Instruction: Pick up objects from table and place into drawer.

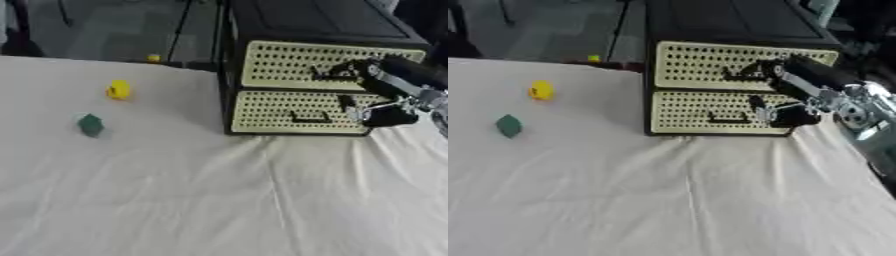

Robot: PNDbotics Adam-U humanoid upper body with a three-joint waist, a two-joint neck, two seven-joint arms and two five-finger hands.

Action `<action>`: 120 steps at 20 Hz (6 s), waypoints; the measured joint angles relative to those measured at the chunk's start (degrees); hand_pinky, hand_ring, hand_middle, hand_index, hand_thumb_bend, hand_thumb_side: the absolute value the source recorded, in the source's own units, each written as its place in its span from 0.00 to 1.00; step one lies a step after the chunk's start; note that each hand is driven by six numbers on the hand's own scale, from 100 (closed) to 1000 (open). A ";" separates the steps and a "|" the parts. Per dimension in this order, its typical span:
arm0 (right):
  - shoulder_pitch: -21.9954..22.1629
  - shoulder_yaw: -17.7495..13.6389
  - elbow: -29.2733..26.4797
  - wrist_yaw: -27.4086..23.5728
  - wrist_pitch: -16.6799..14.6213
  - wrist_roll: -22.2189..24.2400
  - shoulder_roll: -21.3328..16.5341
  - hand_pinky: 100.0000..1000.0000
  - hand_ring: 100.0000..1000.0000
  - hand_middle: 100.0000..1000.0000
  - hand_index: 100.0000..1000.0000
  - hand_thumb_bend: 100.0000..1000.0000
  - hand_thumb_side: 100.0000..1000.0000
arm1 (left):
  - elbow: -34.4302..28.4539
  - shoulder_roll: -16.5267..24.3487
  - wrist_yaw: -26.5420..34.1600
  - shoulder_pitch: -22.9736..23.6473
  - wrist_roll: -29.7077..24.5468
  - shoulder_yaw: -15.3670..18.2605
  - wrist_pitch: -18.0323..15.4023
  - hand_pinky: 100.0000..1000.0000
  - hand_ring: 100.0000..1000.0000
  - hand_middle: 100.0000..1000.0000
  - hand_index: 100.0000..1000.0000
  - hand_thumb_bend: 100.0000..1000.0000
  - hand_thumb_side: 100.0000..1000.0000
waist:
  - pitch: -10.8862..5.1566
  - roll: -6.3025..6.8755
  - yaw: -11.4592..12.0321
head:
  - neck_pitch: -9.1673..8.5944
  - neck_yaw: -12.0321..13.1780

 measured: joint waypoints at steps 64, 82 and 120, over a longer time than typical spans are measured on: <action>11.15 1.68 -19.27 12.25 13.17 10.47 0.40 0.00 0.00 0.00 0.50 0.00 0.02 | 0.00 -0.98 0.61 -0.33 1.11 0.38 1.09 0.47 0.67 0.83 0.89 0.13 0.93 | -2.20 1.00 -3.68 | 1.29 2.92; 12.55 1.05 -19.47 11.98 7.41 3.88 3.12 0.00 0.00 0.00 0.90 0.00 0.08 | 0.00 -1.01 0.78 -0.26 1.26 0.42 1.26 0.47 0.67 0.83 0.89 0.12 0.93 | -2.33 1.42 -4.88 | 1.31 3.49; 10.30 -23.54 -19.47 -24.51 -11.62 -36.15 15.51 0.52 0.63 0.61 0.81 0.00 0.52 | 0.00 8.20 -5.68 5.14 4.19 0.45 1.11 0.50 0.72 0.90 0.97 0.34 0.80 | -6.11 9.67 -7.84 | 7.65 14.49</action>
